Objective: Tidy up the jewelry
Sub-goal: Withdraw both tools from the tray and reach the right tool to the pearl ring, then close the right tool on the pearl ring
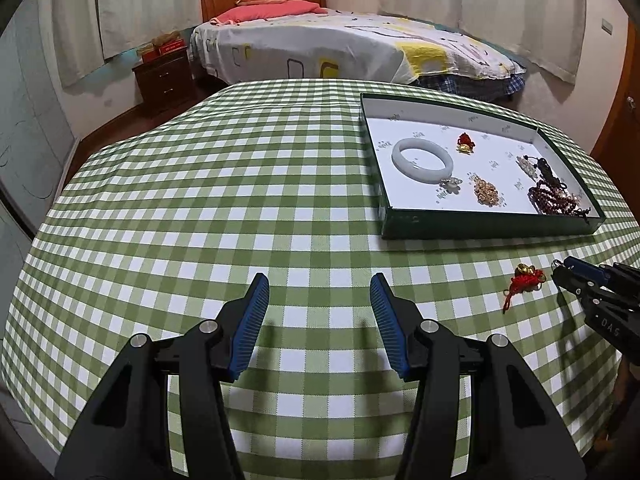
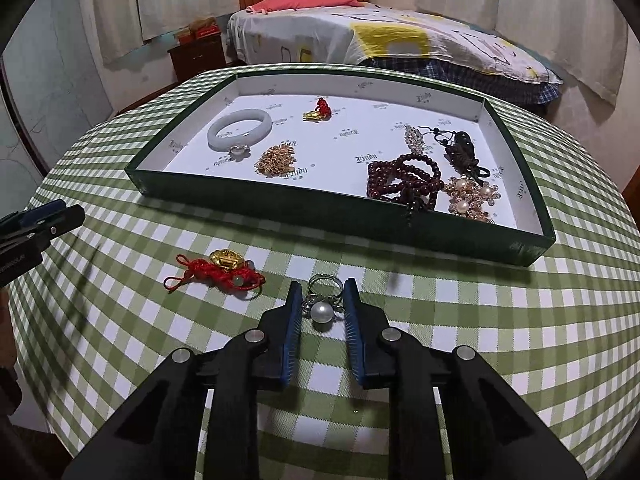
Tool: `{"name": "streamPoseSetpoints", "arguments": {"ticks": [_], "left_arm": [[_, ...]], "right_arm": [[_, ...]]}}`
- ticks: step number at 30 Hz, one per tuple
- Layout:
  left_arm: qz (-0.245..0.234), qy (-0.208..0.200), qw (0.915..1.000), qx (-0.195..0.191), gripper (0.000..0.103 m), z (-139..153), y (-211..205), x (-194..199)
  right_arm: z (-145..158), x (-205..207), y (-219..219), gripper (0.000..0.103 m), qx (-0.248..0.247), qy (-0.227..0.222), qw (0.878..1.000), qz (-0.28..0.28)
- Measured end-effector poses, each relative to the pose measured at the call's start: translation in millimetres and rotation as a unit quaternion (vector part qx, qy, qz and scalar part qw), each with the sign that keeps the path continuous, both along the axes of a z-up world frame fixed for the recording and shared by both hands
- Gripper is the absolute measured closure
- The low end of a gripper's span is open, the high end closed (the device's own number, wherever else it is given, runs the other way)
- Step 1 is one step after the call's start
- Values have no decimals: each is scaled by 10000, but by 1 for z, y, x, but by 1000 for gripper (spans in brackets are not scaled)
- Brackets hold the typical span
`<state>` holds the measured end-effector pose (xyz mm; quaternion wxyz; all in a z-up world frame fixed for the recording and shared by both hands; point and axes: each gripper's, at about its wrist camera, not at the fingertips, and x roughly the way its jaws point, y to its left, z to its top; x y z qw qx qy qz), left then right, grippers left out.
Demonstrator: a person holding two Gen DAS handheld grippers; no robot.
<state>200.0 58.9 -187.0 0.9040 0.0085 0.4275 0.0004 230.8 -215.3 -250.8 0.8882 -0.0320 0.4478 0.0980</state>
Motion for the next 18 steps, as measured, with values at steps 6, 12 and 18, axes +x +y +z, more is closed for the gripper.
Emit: {"name": "streamPoseSetpoints", "arguments": {"ticks": [6,12,18], "left_arm": [[-91,23,10000,27,52,-1,-11,-1],[-305,47,9995,1,52,-1,-39,-2],[-565,35,9983,-122,52,0,-81,1]], "right_arm": [[7,-6,-10,81,-9,-127,9999,-64],[11,-12,-38,81,-14,-168,9994,-293],[7,-17,-70,81,78,-84,9985,-527]]}}
